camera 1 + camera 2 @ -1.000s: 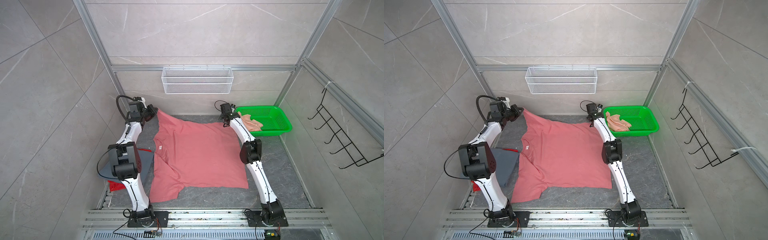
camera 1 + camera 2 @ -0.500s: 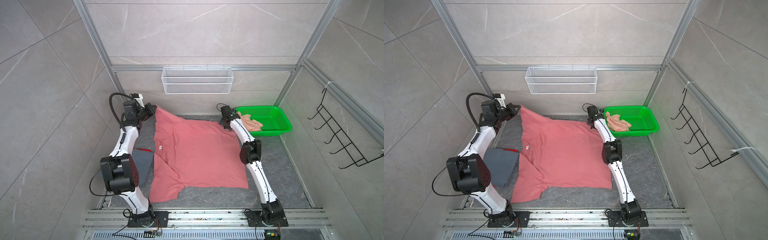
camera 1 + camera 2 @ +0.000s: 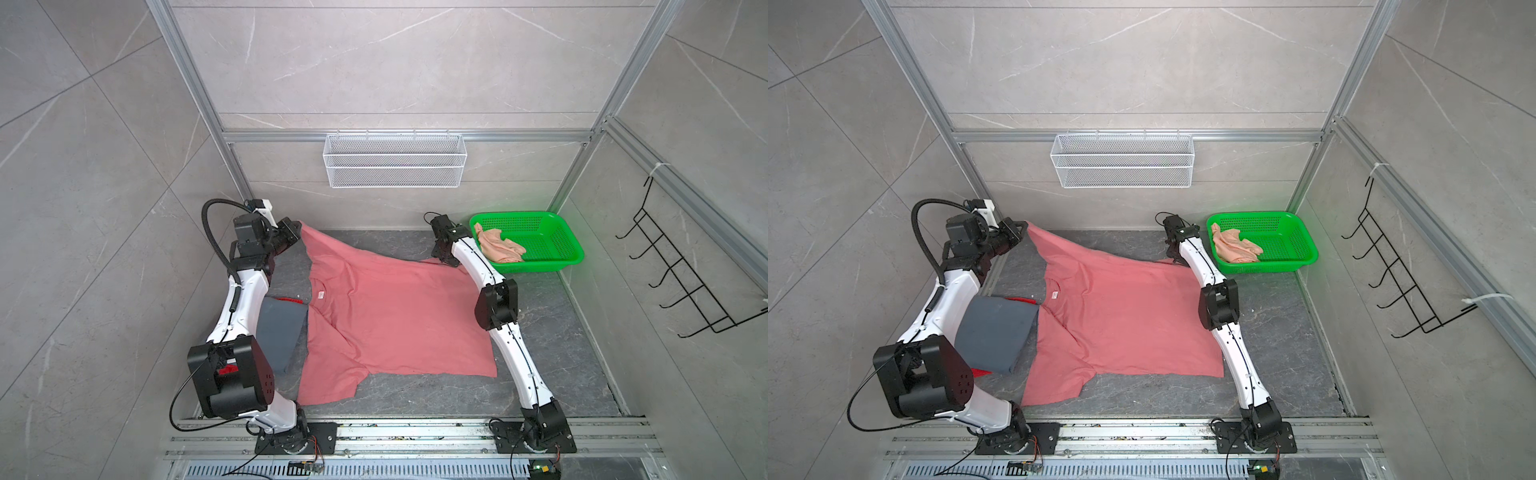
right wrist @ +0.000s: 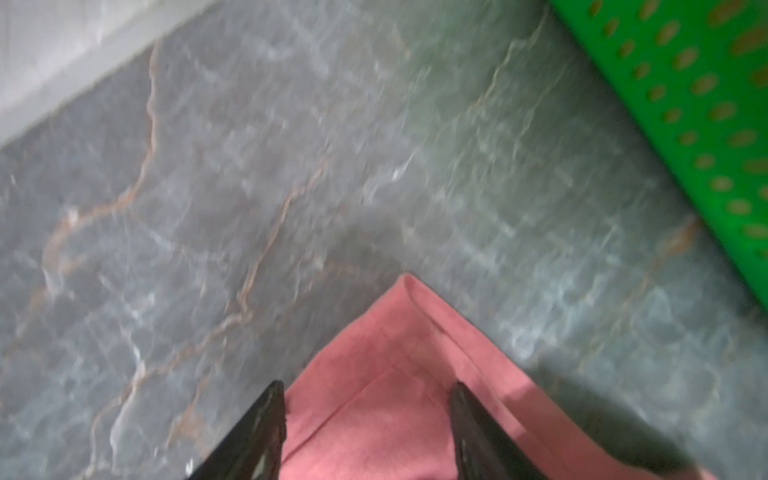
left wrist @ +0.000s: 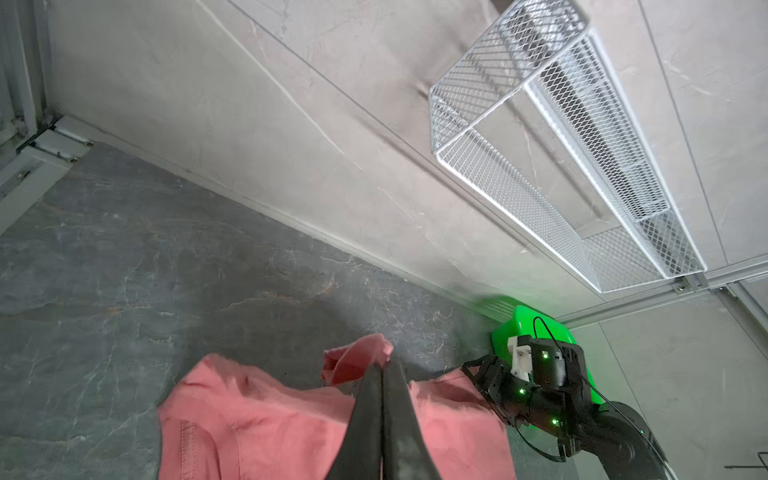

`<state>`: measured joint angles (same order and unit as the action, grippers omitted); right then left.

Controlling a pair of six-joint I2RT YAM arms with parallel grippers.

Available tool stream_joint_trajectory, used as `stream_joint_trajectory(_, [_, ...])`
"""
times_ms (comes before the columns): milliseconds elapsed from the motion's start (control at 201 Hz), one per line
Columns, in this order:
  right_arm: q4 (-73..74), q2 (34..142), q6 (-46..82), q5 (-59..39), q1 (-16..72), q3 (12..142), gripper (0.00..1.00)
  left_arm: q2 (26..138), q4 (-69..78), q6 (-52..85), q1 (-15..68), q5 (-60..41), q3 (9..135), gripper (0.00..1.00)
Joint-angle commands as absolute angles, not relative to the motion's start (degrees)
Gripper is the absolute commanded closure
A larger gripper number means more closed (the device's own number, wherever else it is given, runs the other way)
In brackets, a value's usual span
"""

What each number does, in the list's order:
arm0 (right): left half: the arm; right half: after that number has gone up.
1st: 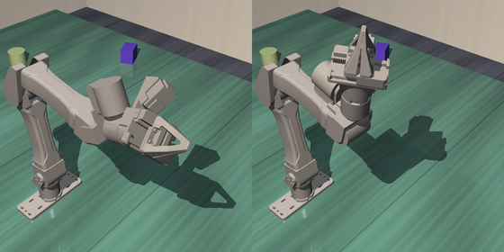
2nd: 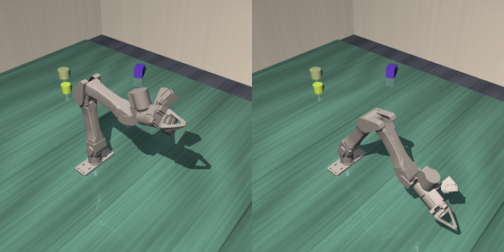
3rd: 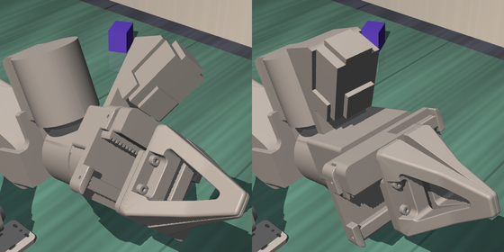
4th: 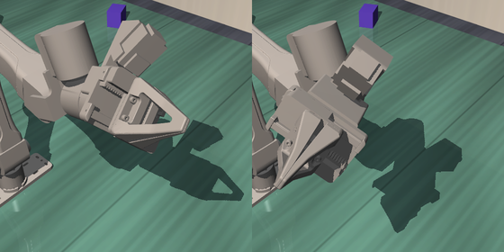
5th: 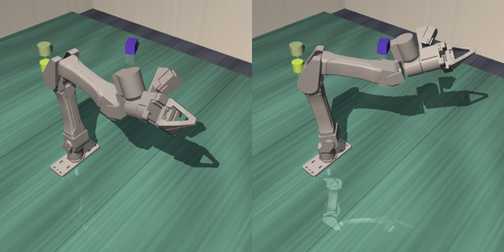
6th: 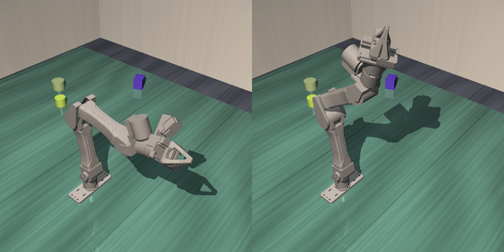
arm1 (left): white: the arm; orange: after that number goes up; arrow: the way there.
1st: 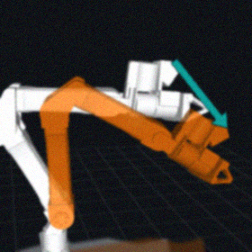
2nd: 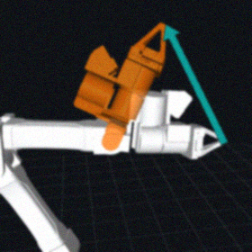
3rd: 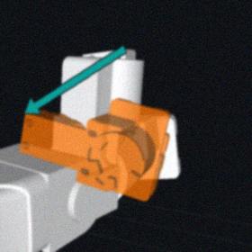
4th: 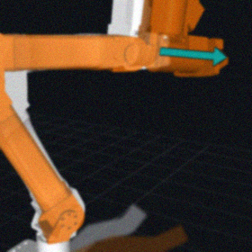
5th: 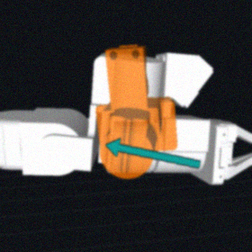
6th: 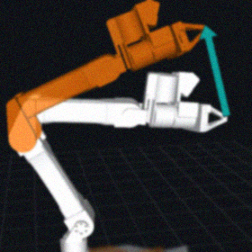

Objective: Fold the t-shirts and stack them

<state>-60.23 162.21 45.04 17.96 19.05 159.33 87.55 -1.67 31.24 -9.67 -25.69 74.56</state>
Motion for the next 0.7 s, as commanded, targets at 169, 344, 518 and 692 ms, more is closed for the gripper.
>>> stream_joint_trajectory(169, [-71.02, 167.65, 46.61, 12.71, 19.84, 160.33, 0.47, 83.77, -0.28, 29.71, -10.06, -22.53, 70.05, 1.00])
stream_joint_trajectory(344, [-71.66, 167.53, 45.54, 11.78, 19.90, 160.06, 0.67, 83.52, -0.13, 29.49, -10.27, -21.99, 70.05, 1.00])
stream_joint_trajectory(518, [-73.33, 167.52, 44.25, 11.51, 20.28, 160.10, 0.83, 82.72, 0.01, 29.40, -10.45, -21.81, 69.89, 1.00])
stream_joint_trajectory(692, [-73.68, 166.92, 42.63, 12.91, 20.93, 158.87, 1.00, 82.08, -0.25, 29.22, -10.55, -22.11, 69.61, 1.00])
